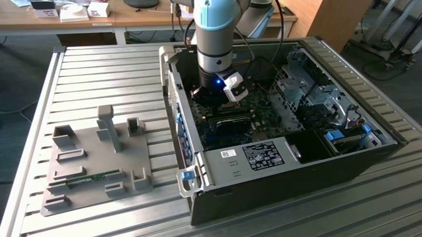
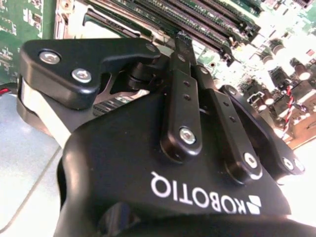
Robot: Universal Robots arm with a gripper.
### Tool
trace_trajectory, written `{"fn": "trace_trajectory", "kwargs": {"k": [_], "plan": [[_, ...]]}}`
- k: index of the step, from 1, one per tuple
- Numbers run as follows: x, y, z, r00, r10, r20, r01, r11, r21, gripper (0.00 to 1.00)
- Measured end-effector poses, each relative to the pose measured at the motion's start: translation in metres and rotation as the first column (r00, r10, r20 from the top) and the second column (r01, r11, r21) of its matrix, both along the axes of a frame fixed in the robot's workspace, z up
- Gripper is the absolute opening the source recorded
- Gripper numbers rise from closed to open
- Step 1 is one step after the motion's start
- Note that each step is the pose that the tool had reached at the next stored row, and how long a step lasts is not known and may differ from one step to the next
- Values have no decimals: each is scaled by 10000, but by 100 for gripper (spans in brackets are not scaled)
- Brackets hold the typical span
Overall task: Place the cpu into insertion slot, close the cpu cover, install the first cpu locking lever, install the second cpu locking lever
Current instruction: 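Install the second cpu locking lever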
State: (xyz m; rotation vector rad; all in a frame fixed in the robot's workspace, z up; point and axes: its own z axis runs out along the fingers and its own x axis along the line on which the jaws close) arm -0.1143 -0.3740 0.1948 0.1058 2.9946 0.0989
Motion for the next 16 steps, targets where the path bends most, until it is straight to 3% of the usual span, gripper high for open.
{"fn": "trace_trajectory", "kwargs": {"k": [11, 16], "plan": [[0, 0, 185, 10000, 0, 0, 0, 10000, 0, 11], [1, 1, 201, 10000, 1, 1, -1, 10000, 3, 11]]}}
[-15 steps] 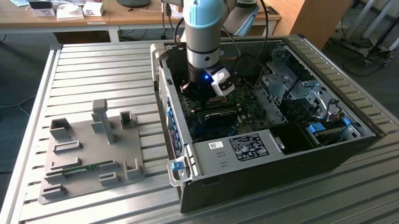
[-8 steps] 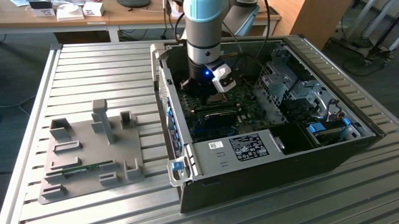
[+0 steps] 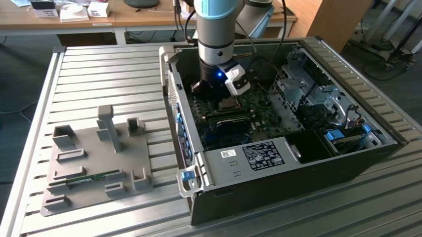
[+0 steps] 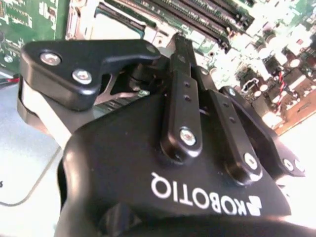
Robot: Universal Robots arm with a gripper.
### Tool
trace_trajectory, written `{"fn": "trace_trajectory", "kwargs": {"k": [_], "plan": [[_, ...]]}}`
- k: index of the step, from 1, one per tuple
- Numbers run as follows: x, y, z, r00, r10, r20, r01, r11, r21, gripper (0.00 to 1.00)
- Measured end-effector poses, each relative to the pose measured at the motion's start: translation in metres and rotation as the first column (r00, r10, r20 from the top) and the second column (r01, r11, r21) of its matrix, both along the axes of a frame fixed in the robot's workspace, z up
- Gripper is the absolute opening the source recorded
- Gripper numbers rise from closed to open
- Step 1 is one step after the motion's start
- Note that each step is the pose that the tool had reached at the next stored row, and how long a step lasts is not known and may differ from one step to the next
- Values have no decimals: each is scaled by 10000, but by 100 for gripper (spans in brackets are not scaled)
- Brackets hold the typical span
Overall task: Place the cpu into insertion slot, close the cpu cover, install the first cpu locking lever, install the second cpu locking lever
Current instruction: 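Install the second cpu locking lever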
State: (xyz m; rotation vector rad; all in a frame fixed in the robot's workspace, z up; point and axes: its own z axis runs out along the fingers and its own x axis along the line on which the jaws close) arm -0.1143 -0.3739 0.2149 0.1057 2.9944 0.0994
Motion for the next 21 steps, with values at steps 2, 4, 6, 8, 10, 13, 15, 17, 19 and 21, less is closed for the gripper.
{"fn": "trace_trajectory", "kwargs": {"k": [2, 4, 6, 8, 10, 13, 15, 17, 19, 21], "plan": [[0, 0, 1, 10000, 0, -1, 0, 10000, -2, 11], [14, 0, 2, 10000, 2, -3, -2, 10000, -4, 11], [45, 0, 1, 10000, 0, -1, 0, 10000, -2, 11], [94, 0, 1, 10000, 0, -2, 0, 10000, -2, 11], [153, 2, 1, 10000, 0, -2, 0, 10000, -2, 11], [223, 38, 1, 10000, -1, -2, 1, 10000, -3, 11], [245, 98, 1, 10000, 0, -2, 0, 10000, -4, 11], [269, 155, 0, 10000, -1, -2, 1, 10000, -2, 11], [302, 195, 0, 10000, 1, -3, -1, 10000, -5, 11], [339, 220, 0, 10000, 0, -8, 0, 10000, -12, 11]]}}
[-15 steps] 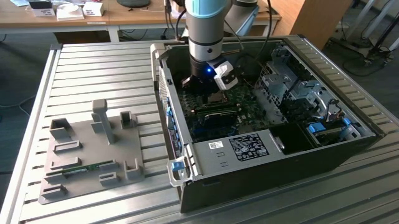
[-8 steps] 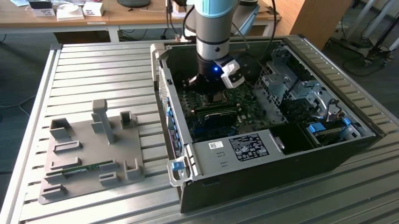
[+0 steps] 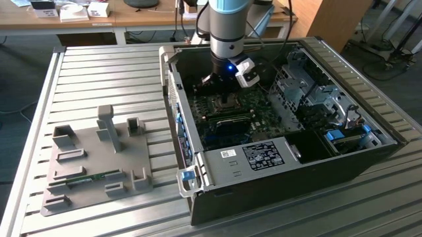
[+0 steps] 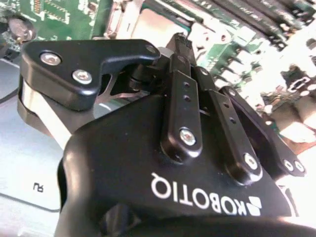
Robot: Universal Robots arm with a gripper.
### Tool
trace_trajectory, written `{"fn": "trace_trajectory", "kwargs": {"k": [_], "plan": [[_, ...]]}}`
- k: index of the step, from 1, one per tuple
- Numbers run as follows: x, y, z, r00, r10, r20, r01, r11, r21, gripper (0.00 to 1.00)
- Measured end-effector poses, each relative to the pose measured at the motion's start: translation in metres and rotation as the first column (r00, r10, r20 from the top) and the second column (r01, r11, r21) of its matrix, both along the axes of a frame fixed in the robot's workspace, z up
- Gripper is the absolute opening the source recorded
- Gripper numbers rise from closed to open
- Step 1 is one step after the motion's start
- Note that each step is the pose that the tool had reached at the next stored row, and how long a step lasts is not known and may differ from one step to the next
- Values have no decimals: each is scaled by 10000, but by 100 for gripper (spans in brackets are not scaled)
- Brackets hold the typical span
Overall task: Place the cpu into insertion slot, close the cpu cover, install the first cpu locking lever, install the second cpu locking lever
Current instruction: 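Install the second cpu locking lever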
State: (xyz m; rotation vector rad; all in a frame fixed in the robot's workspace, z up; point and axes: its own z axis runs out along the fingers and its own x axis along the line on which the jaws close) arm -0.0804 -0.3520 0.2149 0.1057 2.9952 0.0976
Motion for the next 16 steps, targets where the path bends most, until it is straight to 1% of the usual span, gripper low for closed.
{"fn": "trace_trajectory", "kwargs": {"k": [5, 9, 10, 13, 14, 16], "plan": [[46, 24, 0, 10000, 0, -19, 0, 10000, -16, 11], [47, 24, 0, 10000, -1, -19, 1, 10000, -16, 11], [49, 24, 0, 10000, 0, -31, 0, 10000, -15, 11], [63, 24, -1, 9992, 0, -402, -1, 10000, -17, 11], [66, 24, -1, 9988, 0, -494, 0, 10000, -17, 11], [66, 24, -1, 9986, -1, -536, 0, 10000, -17, 11]]}}
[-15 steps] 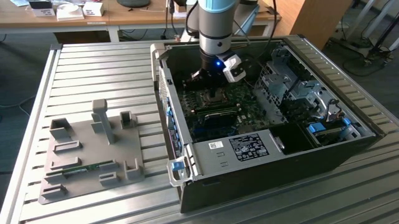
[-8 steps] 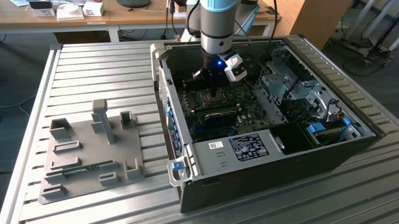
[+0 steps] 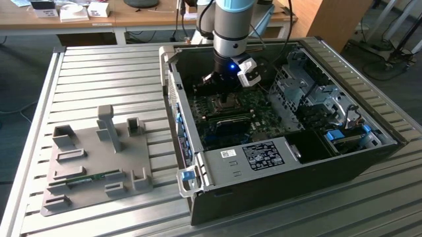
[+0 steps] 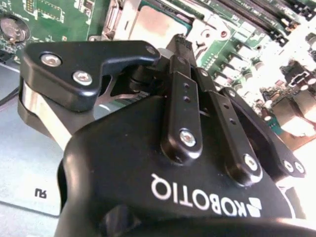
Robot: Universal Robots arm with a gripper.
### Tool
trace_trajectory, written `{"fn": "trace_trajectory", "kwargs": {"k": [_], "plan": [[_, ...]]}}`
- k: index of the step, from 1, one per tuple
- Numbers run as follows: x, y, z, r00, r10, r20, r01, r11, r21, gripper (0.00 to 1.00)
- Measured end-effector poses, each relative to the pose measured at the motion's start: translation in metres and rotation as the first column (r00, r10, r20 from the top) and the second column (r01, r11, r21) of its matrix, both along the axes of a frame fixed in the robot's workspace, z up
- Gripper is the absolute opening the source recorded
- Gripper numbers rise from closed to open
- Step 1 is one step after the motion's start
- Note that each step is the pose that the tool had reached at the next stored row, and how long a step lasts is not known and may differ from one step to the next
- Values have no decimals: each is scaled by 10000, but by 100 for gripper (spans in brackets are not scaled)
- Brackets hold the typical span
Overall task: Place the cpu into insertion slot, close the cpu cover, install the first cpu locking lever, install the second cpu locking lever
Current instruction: 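Install the second cpu locking lever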
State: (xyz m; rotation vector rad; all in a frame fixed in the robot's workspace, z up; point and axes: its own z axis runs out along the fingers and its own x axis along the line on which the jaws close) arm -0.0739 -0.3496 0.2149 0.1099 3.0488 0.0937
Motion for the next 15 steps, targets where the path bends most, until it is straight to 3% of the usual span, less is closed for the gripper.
{"fn": "trace_trajectory", "kwargs": {"k": [4, 6, 8, 12, 15], "plan": [[24, 1, -1, 10000, 0, -55, 0, 10000, 1, 11], [64, 0, -1, 9999, 2, -119, -2, 10000, 0, 11], [98, 0, -1, 9998, 1, -208, -1, 10000, 0, 11], [185, 0, -1, 9988, 7, -481, -7, 10000, 1, 11], [188, 0, -1, 9988, 7, -485, -7, 10000, 0, 11]]}}
